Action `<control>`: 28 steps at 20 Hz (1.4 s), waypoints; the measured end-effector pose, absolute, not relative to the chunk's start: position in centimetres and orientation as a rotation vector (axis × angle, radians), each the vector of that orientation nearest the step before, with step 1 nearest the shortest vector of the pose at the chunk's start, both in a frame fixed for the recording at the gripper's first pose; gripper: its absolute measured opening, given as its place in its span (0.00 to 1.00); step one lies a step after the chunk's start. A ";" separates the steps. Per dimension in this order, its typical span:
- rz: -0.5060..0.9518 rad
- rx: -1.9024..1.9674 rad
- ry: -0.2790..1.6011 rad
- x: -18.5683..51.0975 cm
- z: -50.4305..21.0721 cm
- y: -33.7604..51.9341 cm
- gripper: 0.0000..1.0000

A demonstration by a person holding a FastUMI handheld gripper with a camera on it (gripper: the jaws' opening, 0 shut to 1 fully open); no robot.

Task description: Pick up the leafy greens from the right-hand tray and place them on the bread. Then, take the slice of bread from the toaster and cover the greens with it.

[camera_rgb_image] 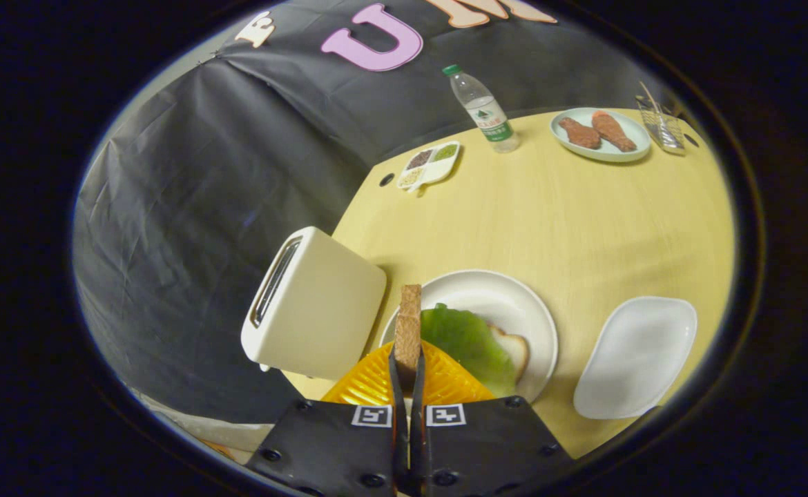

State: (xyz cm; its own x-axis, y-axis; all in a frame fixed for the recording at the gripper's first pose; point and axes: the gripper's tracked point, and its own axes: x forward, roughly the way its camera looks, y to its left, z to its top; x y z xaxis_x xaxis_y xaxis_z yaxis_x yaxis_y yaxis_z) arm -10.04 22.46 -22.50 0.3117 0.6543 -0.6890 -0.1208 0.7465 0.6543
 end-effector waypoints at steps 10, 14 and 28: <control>0.459 0.486 1.215 -11.2 -26.2 18.6 0.16; 0.416 0.405 1.225 -11.4 -27.7 16.8 0.30; 0.399 0.357 0.921 -6.7 -20.7 12.9 1.00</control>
State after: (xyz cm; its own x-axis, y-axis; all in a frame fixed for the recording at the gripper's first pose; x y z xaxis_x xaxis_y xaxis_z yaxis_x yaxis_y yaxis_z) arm -6.68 12.91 -20.68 0.5423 0.4774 -0.6914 -0.1785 0.8696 0.4604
